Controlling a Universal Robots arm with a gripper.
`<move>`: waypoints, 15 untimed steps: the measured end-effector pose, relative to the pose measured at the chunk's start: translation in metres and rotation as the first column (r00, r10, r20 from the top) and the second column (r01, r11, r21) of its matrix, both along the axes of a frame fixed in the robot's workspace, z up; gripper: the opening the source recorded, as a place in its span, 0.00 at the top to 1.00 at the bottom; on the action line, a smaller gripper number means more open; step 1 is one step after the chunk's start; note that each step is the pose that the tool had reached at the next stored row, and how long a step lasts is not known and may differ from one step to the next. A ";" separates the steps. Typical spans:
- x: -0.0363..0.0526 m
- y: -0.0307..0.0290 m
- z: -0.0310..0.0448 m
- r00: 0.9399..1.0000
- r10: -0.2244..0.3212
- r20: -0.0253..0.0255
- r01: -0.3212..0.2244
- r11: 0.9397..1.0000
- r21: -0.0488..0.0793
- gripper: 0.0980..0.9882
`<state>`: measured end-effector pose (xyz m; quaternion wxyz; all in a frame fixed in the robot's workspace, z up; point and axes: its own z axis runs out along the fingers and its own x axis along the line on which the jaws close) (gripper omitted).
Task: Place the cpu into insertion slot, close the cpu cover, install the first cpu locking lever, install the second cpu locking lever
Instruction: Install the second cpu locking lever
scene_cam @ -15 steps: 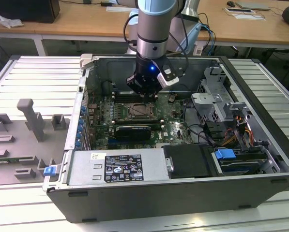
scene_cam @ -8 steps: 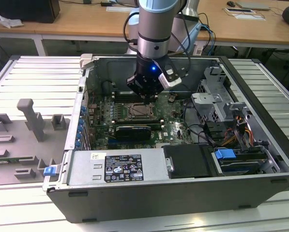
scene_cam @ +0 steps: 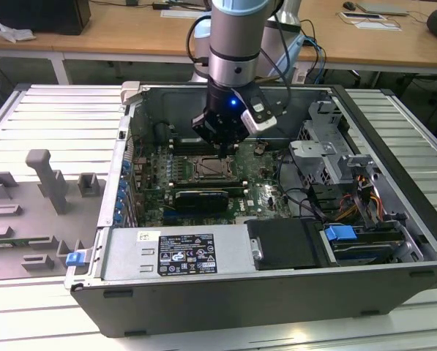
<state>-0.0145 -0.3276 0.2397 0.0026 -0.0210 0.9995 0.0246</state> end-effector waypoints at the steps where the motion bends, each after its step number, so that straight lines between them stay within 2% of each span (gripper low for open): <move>1: 0.0000 -0.0018 0.0000 1.000 0.000 0.000 0.000 1.000 0.000 0.99; 5: 0.0000 -0.0075 0.0000 1.000 0.000 0.000 0.000 1.000 0.000 0.99; 9: 0.0000 -0.0223 -0.0007 1.000 0.000 -0.001 0.000 1.000 0.000 0.99; 11: 0.0000 -0.0232 -0.0010 1.000 0.000 -0.004 0.000 1.000 0.000 0.99; 15: 0.0000 -0.0265 -0.0011 1.000 0.000 -0.006 0.000 1.000 0.002 0.99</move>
